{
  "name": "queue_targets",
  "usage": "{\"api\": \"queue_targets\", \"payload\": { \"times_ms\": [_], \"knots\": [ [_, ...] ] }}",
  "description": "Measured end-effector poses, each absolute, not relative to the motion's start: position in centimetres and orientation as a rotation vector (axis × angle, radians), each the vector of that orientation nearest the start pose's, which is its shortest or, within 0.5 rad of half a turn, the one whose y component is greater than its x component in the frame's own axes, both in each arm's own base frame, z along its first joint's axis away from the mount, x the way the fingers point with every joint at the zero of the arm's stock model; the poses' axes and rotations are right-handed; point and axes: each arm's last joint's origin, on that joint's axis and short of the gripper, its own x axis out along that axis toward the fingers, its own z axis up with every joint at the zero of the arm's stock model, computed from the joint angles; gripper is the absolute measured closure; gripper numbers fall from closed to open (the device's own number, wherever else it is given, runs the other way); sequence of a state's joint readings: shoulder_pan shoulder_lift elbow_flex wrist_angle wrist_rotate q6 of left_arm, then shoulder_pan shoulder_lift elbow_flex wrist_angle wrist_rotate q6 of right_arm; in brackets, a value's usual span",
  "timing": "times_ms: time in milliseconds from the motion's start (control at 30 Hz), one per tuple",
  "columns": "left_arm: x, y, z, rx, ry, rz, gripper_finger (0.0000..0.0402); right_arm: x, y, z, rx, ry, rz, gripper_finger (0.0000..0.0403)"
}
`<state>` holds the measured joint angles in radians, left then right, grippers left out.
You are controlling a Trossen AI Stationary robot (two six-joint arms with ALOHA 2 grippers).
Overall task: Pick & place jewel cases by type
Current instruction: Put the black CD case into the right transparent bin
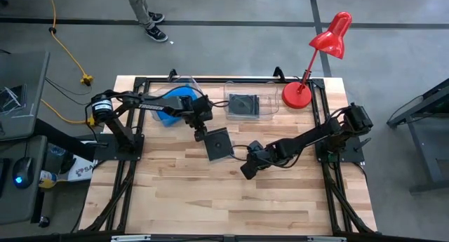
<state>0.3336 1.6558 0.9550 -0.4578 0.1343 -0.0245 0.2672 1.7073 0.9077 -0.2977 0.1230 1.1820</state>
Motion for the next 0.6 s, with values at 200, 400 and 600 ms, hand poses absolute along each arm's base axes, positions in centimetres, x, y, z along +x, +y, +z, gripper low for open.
{"api": "queue_targets", "payload": {
  "times_ms": [200,400,600],
  "knots": [
    [29.1,9.6,16.2,-0.315,1.147,0.159,0.019,30.3,8.0,14.5,0.842,1.007,-0.513,0.0163],
    [29.6,9.6,14.8,-0.346,1.174,0.118,0.019,30.2,8.0,14.5,0.84,1.009,-0.512,0.0163],
    [29.8,9.5,14.2,-0.383,1.174,0.041,0.019,30.2,8.1,14.5,0.856,1.008,-0.512,0.0163]
  ]
}}
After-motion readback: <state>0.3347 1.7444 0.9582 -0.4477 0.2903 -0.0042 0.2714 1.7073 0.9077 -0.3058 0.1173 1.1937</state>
